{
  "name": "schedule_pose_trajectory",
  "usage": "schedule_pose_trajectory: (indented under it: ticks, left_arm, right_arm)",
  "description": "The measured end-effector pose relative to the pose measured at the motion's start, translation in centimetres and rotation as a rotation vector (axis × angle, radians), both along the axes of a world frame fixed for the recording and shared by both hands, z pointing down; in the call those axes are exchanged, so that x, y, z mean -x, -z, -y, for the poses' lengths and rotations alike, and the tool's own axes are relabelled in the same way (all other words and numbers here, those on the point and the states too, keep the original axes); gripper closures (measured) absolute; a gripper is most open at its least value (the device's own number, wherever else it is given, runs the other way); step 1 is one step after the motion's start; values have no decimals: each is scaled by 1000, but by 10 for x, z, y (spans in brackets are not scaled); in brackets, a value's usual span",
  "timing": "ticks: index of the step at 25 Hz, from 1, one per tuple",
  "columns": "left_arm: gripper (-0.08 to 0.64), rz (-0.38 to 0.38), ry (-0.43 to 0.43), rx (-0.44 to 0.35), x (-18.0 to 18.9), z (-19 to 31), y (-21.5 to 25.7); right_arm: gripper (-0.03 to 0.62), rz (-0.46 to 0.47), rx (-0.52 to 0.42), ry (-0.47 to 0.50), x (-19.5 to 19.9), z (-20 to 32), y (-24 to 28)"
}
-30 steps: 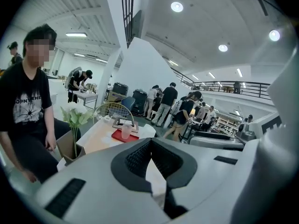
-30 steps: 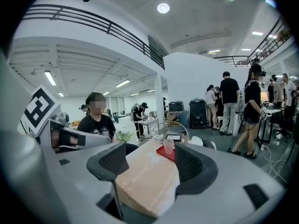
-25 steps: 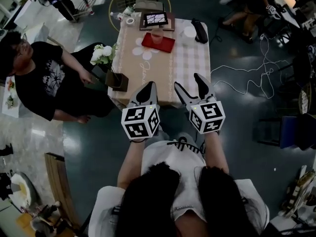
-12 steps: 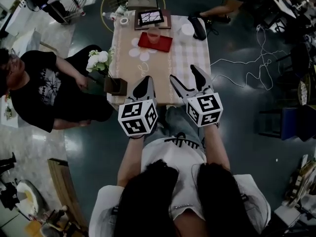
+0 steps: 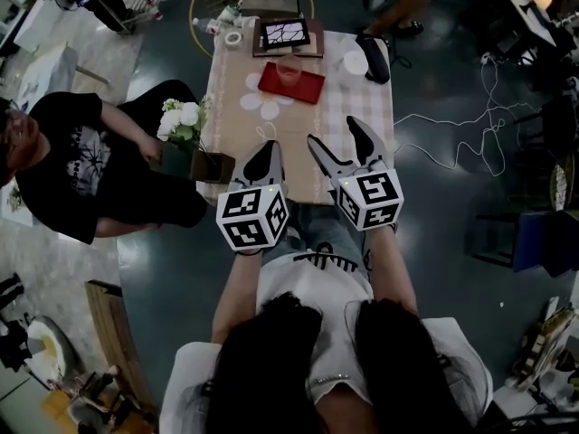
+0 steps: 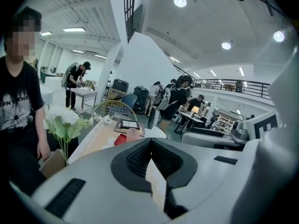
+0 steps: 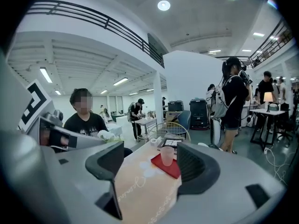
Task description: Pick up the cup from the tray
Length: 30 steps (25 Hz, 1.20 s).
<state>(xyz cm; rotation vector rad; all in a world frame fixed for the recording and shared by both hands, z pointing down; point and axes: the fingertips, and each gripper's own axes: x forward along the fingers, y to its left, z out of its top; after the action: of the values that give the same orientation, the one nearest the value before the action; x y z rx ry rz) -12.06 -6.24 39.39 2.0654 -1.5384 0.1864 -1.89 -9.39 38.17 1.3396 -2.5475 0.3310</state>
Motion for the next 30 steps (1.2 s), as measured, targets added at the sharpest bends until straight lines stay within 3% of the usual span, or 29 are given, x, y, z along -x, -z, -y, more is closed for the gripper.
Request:
schedule_pose_trajectory:
  ticks: [8,22,30]
  left_arm:
    - [552,-12,35,35,5,45,-12]
    - [552,40,101,127,17,114,-44]
    - [552,31,161,117,28,149,-51]
  right_arm:
    - [233,-28,10,45,12,51,-15]
    - [210,-90,41,148,37,138,-50]
    - [186,-113,88,222,56,178,-90]
